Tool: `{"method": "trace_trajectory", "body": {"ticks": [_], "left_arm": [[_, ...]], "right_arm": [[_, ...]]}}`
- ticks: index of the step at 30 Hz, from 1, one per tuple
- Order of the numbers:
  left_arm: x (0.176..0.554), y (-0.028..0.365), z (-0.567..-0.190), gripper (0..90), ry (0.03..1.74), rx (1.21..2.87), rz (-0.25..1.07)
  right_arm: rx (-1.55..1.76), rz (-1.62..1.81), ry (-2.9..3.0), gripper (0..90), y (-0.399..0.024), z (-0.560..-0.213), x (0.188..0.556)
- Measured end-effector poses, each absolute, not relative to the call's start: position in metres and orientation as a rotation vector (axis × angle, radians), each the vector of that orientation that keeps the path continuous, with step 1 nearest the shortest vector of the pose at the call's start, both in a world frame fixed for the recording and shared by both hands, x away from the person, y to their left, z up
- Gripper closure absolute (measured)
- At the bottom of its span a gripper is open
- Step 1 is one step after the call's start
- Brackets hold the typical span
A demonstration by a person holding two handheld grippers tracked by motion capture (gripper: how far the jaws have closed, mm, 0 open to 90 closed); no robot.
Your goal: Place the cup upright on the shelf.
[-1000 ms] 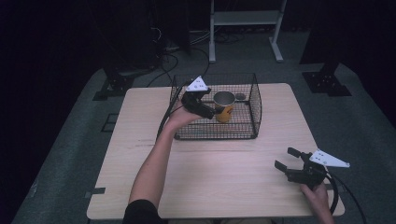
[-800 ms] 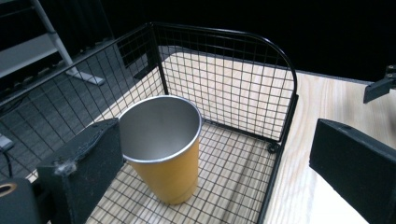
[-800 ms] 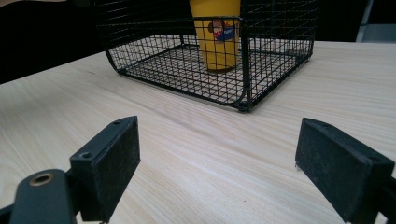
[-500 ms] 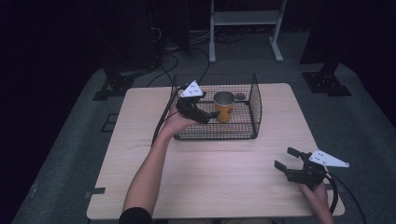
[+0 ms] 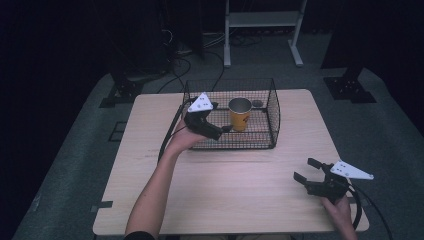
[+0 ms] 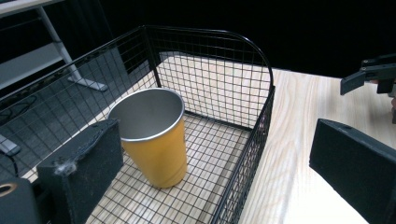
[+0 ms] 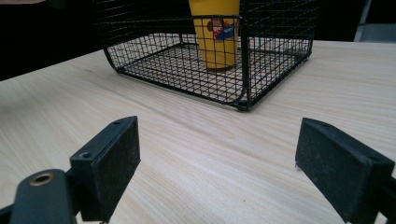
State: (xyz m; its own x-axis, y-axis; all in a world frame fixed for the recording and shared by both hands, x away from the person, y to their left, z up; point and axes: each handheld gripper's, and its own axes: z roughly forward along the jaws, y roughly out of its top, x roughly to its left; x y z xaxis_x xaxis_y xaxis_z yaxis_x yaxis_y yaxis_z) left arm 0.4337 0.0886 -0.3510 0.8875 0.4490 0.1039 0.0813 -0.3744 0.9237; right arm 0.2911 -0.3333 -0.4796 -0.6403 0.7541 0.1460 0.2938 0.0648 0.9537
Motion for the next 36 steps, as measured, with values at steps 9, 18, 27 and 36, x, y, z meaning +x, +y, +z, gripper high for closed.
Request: {"method": "trace_trajectory", "body": {"ticks": [9,18,27,36], "left_arm": [[0.424,0.098,-0.357,2.3,0.398,1.934,0.41],[0.41,0.104,-0.36,2.4,0.382,1.915,0.415],[0.398,0.109,-0.372,2.3,0.379,1.921,0.409],[0.384,0.116,-0.381,2.4,0.384,1.912,0.392]], "right_arm": [[1.046,1.591,1.961,12.9,-0.333,-0.479,0.291],[1.044,1.573,1.962,12.9,-0.331,-0.479,0.291],[1.049,1.575,1.954,12.8,-0.332,-0.479,0.291],[1.054,1.568,1.951,12.9,-0.332,-0.479,0.291]]}}
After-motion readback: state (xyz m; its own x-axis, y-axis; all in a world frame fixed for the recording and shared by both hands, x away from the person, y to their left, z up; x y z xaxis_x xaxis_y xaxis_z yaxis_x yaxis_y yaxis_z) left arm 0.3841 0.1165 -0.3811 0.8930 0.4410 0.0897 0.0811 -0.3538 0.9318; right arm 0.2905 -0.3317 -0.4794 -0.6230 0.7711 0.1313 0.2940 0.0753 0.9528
